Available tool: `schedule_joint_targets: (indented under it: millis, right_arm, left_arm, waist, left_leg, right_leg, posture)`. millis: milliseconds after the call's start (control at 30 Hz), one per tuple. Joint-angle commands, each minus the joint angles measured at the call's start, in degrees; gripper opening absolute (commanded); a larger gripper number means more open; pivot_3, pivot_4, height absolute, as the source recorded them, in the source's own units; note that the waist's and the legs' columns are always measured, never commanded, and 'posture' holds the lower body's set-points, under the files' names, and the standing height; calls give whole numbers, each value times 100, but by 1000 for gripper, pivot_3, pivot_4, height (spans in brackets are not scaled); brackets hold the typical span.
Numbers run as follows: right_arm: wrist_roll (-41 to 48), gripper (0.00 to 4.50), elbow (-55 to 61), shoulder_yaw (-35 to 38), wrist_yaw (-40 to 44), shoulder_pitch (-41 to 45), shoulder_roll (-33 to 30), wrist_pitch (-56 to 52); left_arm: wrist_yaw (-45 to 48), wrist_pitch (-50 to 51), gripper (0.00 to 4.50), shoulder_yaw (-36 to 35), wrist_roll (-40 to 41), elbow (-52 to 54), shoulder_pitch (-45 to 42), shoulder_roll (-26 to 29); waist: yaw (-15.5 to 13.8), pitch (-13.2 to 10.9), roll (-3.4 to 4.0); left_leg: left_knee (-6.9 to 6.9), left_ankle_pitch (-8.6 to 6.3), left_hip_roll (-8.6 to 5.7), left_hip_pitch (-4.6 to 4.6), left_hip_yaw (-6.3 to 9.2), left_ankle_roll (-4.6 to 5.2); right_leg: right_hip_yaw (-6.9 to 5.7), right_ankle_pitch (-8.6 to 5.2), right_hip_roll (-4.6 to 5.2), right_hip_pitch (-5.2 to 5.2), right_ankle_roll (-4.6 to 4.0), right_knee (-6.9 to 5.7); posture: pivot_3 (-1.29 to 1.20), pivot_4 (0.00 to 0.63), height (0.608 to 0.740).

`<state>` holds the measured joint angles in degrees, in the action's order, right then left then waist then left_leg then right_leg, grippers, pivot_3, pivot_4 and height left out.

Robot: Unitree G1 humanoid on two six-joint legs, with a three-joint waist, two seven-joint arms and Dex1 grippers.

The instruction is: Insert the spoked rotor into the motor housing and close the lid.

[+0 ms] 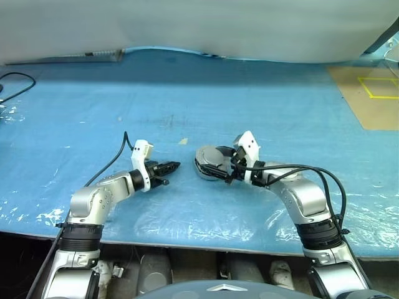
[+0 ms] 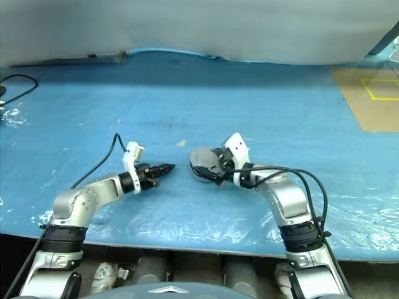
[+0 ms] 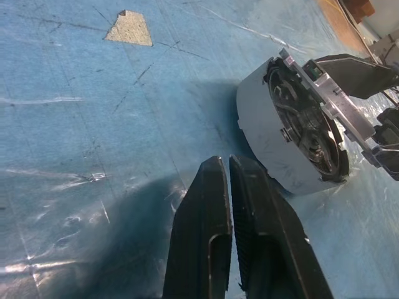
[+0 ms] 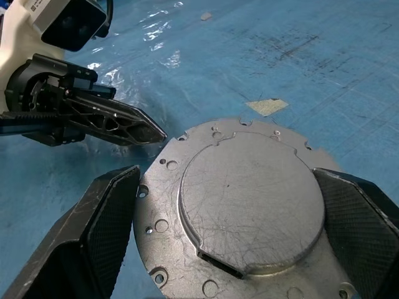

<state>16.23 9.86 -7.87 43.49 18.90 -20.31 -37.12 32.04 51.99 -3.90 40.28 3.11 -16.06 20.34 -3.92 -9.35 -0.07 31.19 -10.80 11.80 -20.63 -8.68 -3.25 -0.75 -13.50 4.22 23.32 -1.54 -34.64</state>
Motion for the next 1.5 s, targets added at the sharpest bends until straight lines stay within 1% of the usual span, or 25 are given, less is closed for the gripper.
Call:
schedule_joint_targets:
  millis: [33, 167, 300, 500, 600, 667, 767, 900, 1133, 1233, 1500]
  right_arm:
    - [-332, 4485, 46, -406, -82, -16, -32, 423]
    - [-917, 4485, -368, -878, -301, 85, 69, 1060]
    - [-1310, 4485, -914, -1182, -433, 193, 222, 1582]
    - [-1794, 4485, -1352, -1388, -468, 281, 77, 2034]
    - [-2137, 4485, -1653, -1553, -535, 328, -69, 2250]
    - [-2102, 4485, -1722, -1540, -526, 342, -38, 2161]
    - [-1853, 4485, -1725, -1412, -472, 376, 134, 1779]
    - [-1808, 4485, -1782, -1376, -437, 435, 223, 1463]
    - [-1822, 4485, -1896, -1411, -402, 516, 265, 1372]
    - [-1831, 4485, -1930, -1416, -409, 542, 288, 1372]
    - [-1842, 4485, -1979, -1422, -423, 572, 340, 1387]
  left_arm:
    - [-30, -90, 168, -240, 55, 74, -114, -5]
    - [-144, -184, 168, -561, 89, -9, -173, -30]
    - [-153, -245, 168, -669, 18, -44, -183, -19]
    - [-174, -317, 168, -712, -16, 5, -125, -12]
    - [-151, -330, 168, -693, -3, 30, -93, -16]
    - [-119, -309, 168, -670, 23, 56, -93, -17]
    - [-70, -272, 168, -667, 78, 79, -129, -11]
    - [-36, -269, 168, -657, 79, 71, -172, 5]
    - [9, 83, 168, -619, 437, 240, -384, -75]
    - [-68, 247, 168, -602, 590, 270, -473, -191]
    - [-56, 167, 168, -122, 255, 79, -522, -300]
  waist:
    - [1, 0, 0]
    - [27, 0, -1]
    - [106, 1, -1]
    - [157, 3, -4]
    - [154, 3, -5]
    - [142, 3, -5]
    - [139, 5, -8]
    - [152, 7, -10]
    - [157, 8, -12]
    - [158, 8, -11]
    - [165, 9, -12]
  left_leg:
    - [1, 0, 0, 0, 0, 0]
    - [6, 0, 2, 4, 0, -1]
    - [13, 0, 2, 9, 0, -1]
    - [16, 0, 2, 8, 1, 0]
    - [16, 0, 2, 12, 1, 0]
    - [18, 0, 2, 47, 0, 1]
    - [20, -1, 2, 61, 0, 2]
    - [19, -1, 4, 60, -1, 2]
    - [19, -1, 5, 61, -3, 2]
    - [17, -1, 5, 60, -4, 2]
    - [14, -1, 5, 60, -5, 2]
  right_leg:
    - [0, 0, 0, 0, 0, -1]
    - [0, 0, -1, 0, -2, -9]
    - [1, 2, 0, -7, -5, -11]
    - [1, 3, 0, -10, -7, -12]
    - [1, 4, 0, -30, -9, -12]
    - [1, 5, 3, -44, -10, -12]
    - [1, 5, 4, -61, -11, -13]
    - [1, 7, 3, -61, -15, -13]
    - [2, 10, 3, -61, -20, -13]
    - [3, 11, 2, -63, -21, -14]
    - [4, 11, 2, -63, -20, -12]
  posture:
    - [0, 150, 740]
    - [0, 150, 740]
    - [0, 150, 740]
    - [0, 150, 740]
    - [0, 150, 740]
    - [0, 150, 740]
    - [0, 150, 740]
    - [0, 150, 740]
    - [0, 150, 740]
    - [0, 150, 740]
    - [0, 150, 740]
